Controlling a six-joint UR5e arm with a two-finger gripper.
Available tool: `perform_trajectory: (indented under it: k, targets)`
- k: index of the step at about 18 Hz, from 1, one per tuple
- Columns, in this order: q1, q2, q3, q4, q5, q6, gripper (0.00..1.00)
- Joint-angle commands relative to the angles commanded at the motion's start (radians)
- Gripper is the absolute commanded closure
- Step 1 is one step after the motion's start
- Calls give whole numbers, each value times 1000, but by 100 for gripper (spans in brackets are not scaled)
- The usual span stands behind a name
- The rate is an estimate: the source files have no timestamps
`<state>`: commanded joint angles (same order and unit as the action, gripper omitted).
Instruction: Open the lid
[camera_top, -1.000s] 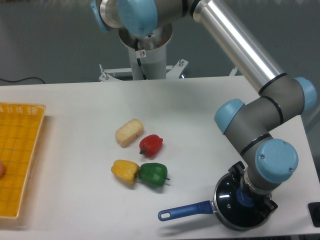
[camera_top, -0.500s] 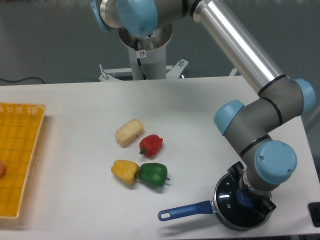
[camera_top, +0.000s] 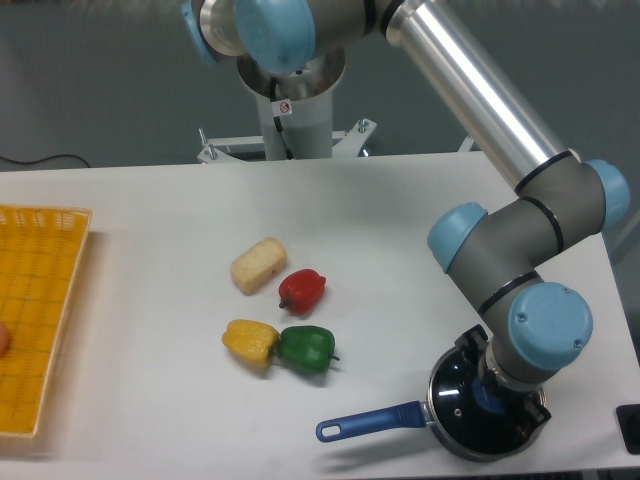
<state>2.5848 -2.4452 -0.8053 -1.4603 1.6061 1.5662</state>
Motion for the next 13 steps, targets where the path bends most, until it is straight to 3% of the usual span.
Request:
perform_trajectory:
  k: [13]
  targets:
    - [6, 0, -8, 6, 0, 28, 7]
